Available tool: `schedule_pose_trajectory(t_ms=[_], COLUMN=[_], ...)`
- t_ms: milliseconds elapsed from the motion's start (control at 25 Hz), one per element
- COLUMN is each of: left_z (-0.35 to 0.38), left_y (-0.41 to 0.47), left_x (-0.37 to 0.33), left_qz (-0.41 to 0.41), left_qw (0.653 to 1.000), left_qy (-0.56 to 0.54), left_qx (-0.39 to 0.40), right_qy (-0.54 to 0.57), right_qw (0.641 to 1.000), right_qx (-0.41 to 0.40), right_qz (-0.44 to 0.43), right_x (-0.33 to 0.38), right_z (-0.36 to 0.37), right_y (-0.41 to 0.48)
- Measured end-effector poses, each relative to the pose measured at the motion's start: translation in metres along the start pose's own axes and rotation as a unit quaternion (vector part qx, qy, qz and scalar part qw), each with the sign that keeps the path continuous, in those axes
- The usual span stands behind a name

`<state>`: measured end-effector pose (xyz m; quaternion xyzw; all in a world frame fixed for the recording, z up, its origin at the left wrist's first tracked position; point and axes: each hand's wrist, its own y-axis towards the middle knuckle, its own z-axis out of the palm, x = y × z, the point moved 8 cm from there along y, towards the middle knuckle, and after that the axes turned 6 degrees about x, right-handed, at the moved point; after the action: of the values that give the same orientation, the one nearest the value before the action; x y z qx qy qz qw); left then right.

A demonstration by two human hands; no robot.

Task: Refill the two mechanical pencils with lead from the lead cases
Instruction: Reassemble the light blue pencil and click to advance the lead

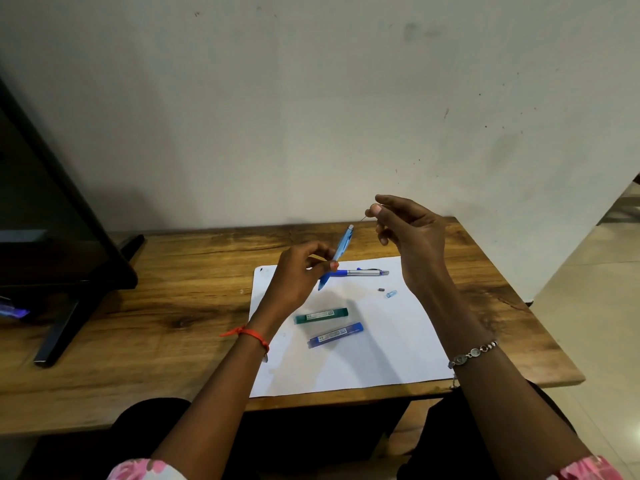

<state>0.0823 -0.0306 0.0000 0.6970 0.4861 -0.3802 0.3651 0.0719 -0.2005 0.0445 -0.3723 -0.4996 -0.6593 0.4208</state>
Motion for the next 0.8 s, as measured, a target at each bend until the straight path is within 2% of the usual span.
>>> schedule_pose_trajectory(t_ms=[800], left_z=[0.0032], left_y=[-0.0028], left_x=[-0.0037], left_qz=[0.003], left_qw=[1.0], left_qy=[0.011], left_qx=[0.019], right_qy=[-0.025], right_qw=[1.0], right_qx=[0.005], right_qz=[-0.013], right_x=[0.0053], right_z=[-0.0028], right_y=[0.0012])
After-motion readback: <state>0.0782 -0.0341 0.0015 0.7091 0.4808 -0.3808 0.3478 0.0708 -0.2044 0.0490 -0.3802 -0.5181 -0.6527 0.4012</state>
